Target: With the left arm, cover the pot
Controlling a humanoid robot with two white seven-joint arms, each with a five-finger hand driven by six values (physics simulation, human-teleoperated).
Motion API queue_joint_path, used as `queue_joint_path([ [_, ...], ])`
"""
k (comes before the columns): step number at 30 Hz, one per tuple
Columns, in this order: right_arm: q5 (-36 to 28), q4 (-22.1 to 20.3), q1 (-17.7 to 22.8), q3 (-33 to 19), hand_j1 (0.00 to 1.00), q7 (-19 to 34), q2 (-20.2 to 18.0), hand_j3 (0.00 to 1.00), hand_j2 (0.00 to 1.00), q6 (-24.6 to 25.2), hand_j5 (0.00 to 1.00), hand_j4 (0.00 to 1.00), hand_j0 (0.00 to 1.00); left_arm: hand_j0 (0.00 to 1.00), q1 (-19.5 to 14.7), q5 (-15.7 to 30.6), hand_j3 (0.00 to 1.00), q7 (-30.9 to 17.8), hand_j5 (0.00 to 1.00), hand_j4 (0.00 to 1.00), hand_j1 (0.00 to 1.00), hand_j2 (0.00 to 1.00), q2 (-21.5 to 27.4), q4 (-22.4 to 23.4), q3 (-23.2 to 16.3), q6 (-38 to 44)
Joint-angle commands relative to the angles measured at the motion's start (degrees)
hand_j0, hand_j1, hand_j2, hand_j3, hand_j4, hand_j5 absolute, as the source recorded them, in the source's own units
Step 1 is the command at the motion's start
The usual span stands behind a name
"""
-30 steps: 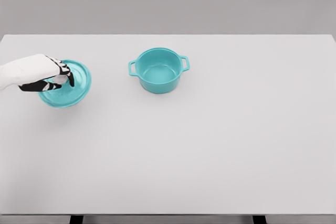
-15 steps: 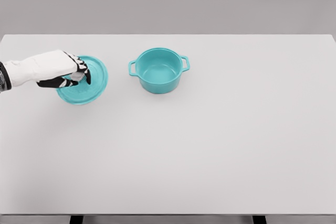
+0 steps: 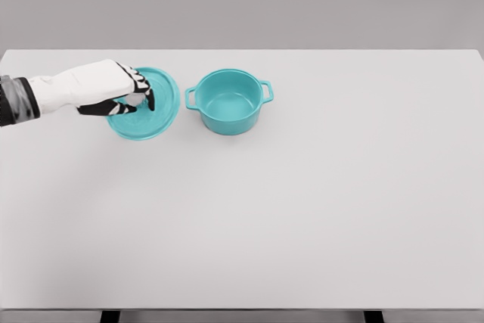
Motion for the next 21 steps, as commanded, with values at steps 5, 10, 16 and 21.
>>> queue_joint_path([
  [5,0.0,0.0,0.0,0.0,1.0,0.0,0.0,1.0,1.0,0.0,1.0,1.0,1.0,0.49,-1.5,-1.0,0.49,0.0,0.49,0.49,0.49,0.49,-3.8,0.2,0.0,0.2],
  [10,0.0,0.0,0.0,0.0,1.0,0.0,0.0,1.0,1.0,0.0,1.0,1.0,1.0,0.49,-2.5,-2.4,0.49,0.0,0.49,0.49,0.49,0.49,-6.8,0.3,-0.1,0.2],
  [16,0.0,0.0,0.0,0.0,1.0,0.0,0.0,1.0,1.0,0.0,1.0,1.0,1.0,0.49,-5.7,-2.5,0.49,0.0,0.49,0.49,0.49,0.49,-8.5,1.0,-4.6,0.2],
  [21,0.0,0.0,0.0,0.0,1.0,0.0,0.0,1.0,1.0,0.0,1.0,1.0,1.0,0.49,-7.2,-4.4,0.49,0.0,0.49,0.49,0.49,0.49,-12.3,3.2,-4.7,0.2],
])
